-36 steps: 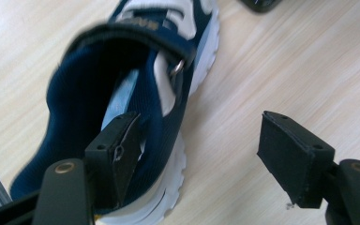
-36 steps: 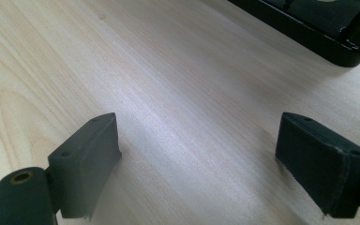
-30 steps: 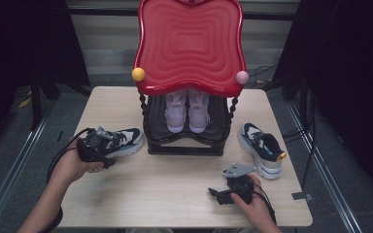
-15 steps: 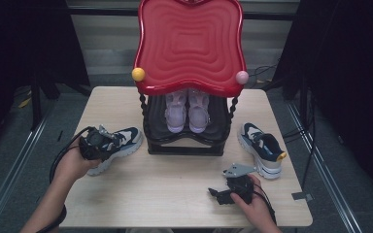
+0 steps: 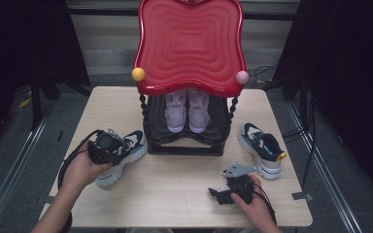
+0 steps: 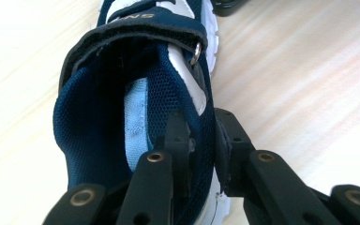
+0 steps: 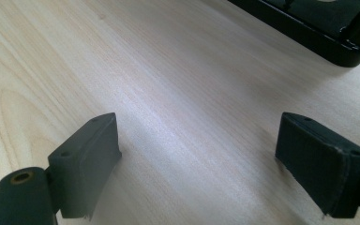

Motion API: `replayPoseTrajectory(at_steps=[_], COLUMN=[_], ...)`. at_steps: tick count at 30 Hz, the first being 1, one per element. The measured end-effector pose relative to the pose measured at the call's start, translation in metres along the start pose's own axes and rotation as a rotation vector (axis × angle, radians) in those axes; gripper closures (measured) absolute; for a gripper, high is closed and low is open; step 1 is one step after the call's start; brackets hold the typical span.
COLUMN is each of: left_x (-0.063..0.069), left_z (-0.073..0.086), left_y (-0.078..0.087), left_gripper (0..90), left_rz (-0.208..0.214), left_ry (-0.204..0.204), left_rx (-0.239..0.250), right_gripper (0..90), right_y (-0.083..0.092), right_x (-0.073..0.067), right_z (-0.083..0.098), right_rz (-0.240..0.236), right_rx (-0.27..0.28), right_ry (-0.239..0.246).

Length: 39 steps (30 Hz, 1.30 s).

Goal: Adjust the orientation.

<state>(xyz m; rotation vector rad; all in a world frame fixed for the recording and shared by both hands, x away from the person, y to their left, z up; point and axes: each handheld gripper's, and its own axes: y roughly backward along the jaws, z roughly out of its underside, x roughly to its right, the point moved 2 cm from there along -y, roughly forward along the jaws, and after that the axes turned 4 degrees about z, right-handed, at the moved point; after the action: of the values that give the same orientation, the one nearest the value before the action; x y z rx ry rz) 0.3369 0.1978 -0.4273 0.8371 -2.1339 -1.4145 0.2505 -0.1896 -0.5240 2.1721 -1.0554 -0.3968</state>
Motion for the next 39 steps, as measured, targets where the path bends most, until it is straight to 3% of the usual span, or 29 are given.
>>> replayPoseTrajectory(at_steps=[2, 5, 11, 14, 16, 21, 23, 27, 29, 32, 34, 36, 39], left_x=[0.004, 0.008, 0.011, 0.013, 0.014, 0.008, 0.006, -0.001, -0.003, -0.006, -0.006, -0.002, 0.003], left_z=[0.001, 0.003, 0.006, 0.007, 0.007, 0.01, 0.013, 0.021, 0.025, 0.03, 0.03, 0.029, 0.025], left_y=[-0.001, -0.003, -0.003, -0.004, -0.004, 0.002, 0.003, 0.0, -0.003, -0.006, -0.004, -0.004, -0.003], left_gripper=[75.9, 74.8, 68.7, 64.7, 60.8, 47.0, 43.1, 38.1, 40.2, 52.0, 57.3, 69.4, 72.3], left_rz=[-0.002, 0.029, 0.051, 0.057, 0.054, 0.045, 0.05, 0.01, 0.009, 0.02, 0.041, 0.075, 0.068], left_ry=[-0.016, -0.04, -0.037, -0.053, -0.083, -0.15, -0.149, -0.222, -0.214, -0.194, -0.165, -0.139, -0.081], left_rx=[-0.017, -0.036, -0.005, -0.012, -0.017, 0.028, 0.017, -0.035, -0.054, -0.073, -0.072, -0.064, -0.064], right_gripper=[13.1, 13.1, 13.1, 13.1, 13.1, 13.1, 13.1, 13.1, 13.1, 13.1, 13.1, 13.1, 13.1], right_y=[0.0, 0.0, 0.0, 0.0, 0.0, 0.0, 0.0, 0.0, 0.0, 0.0, 0.0, 0.0, 0.0], right_x=[0.0, 0.0, 0.0, 0.0, 0.0, 0.0, 0.0, 0.0, 0.0, 0.0, 0.0, 0.0, 0.0], right_z=[0.0, 0.0, 0.0, 0.0, 0.0, 0.0, 0.0, 0.0, 0.0, 0.0, 0.0, 0.0, 0.0], right_rz=[0.0, 0.0, -0.001, -0.001, 0.0, -0.001, -0.002, -0.001, -0.002, -0.001, -0.002, -0.001, -0.001], right_rx=[0.0, 0.0, 0.0, 0.0, 0.0, 0.0, 0.0, 0.001, 0.0, 0.0, 0.0, 0.0, 0.0], right_ry=[0.001, 0.002, 0.003, 0.002, 0.002, 0.003, 0.004, 0.005, 0.005, 0.004, 0.004, 0.004, 0.004])
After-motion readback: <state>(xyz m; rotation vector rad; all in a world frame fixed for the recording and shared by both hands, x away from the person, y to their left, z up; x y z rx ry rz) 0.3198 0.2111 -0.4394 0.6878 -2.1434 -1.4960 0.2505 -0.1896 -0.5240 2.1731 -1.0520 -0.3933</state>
